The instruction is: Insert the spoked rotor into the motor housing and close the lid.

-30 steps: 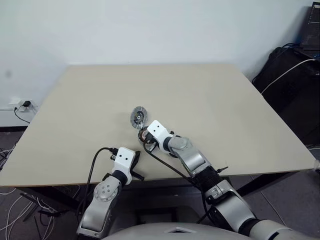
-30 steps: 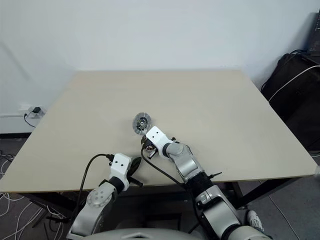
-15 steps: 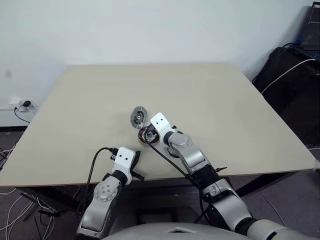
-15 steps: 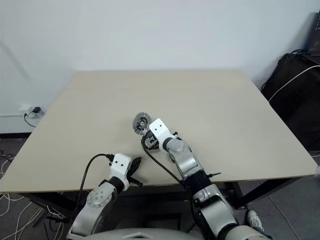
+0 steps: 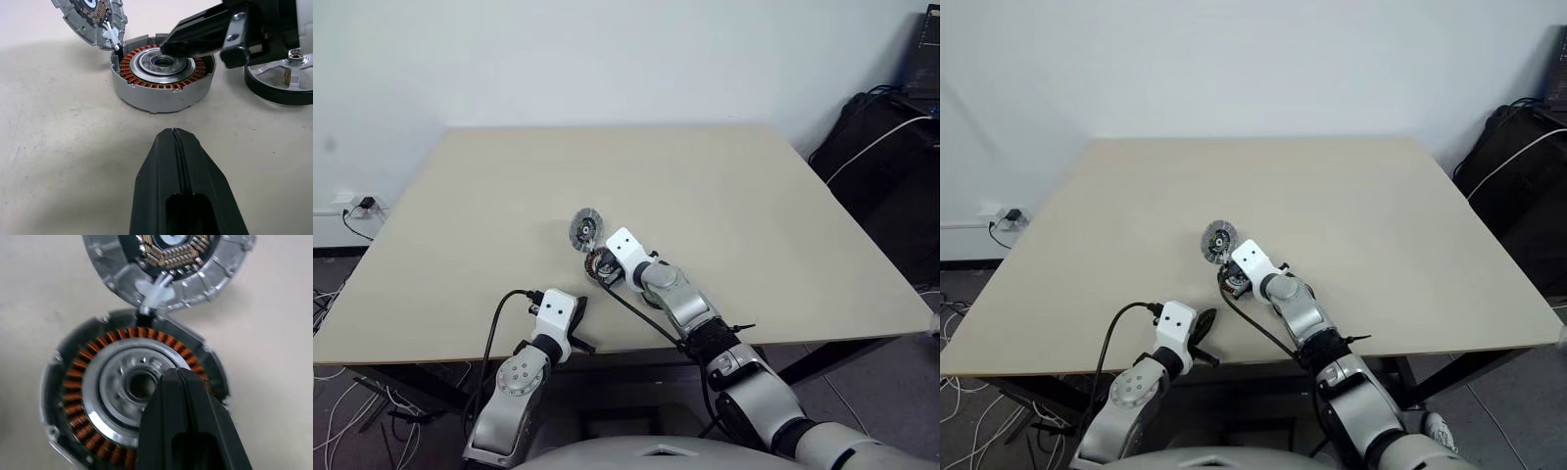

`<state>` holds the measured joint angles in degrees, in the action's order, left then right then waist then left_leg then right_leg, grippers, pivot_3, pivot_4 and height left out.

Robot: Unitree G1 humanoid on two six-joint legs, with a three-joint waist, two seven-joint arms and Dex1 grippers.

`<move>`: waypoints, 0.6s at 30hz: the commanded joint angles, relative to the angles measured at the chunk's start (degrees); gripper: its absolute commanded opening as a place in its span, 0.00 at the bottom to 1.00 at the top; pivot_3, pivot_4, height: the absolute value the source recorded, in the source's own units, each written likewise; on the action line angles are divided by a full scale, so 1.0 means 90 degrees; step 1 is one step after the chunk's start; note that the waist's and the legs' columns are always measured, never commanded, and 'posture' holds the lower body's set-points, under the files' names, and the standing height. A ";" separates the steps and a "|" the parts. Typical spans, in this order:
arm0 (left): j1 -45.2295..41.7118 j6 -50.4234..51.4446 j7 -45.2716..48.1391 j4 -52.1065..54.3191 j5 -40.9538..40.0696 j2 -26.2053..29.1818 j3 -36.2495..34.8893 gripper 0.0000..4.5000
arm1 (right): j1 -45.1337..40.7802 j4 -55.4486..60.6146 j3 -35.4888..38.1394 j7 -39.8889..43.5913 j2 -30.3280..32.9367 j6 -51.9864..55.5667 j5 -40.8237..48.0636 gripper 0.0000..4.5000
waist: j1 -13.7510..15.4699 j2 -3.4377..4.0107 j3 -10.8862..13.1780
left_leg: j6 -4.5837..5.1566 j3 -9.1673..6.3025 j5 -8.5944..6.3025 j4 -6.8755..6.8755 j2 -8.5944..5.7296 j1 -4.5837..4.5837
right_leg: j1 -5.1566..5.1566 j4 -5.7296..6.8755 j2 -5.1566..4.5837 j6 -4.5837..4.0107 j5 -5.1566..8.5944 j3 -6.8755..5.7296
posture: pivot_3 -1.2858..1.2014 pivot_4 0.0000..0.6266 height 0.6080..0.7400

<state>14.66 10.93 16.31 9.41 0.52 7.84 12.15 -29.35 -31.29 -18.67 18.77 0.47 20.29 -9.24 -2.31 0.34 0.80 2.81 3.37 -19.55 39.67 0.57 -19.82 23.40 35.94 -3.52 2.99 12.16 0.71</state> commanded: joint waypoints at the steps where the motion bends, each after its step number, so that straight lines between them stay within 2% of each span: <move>1: -0.0058 -0.0049 0.0003 0.0265 -0.0078 -0.0025 0.0001 0.00 | 0.0098 0.0087 0.0017 0.0039 0.0082 0.0098 -0.0041 0.00 | 0.0002 0.0004 -0.0004 | 0.0000 0.0000 0.0000 0.0000 0.0001 0.0002 | -0.0002 0.0000 0.0000 0.0000 0.0000 0.0000 | 0.52 0.00 1.00; 11: -0.0103 -0.0051 0.0024 0.0227 -0.0092 0.0007 0.0049 0.00 | 0.0156 0.0735 0.0165 -0.0098 0.0044 0.0018 0.0078 0.00 | 0.0007 0.0005 -0.0005 | 0.0000 -0.0001 0.0002 0.0000 0.0001 0.0000 | 0.0000 0.0001 0.0000 0.0000 0.0000 0.0001 | 0.52 0.00 1.00; 18: -0.0029 -0.0064 -0.0108 0.0292 -0.0068 -0.0011 -0.0021 0.00 | 0.0742 0.2223 0.0991 -0.0598 0.0196 -0.0336 0.0478 0.00 | 0.0026 0.0006 -0.0003 | 0.0002 -0.0003 -0.0001 0.0000 0.0001 -0.0014 | 0.0012 -0.0002 0.0000 0.0002 0.0000 0.0001 | 0.52 0.00 1.00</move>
<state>14.70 10.93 15.94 9.44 -0.07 7.95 12.19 -23.08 -16.36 -12.79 15.19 1.73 18.76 -5.99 -2.07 0.39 0.77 2.86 3.33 -19.57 39.66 0.58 -19.94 23.50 35.92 -3.52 3.01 12.16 0.72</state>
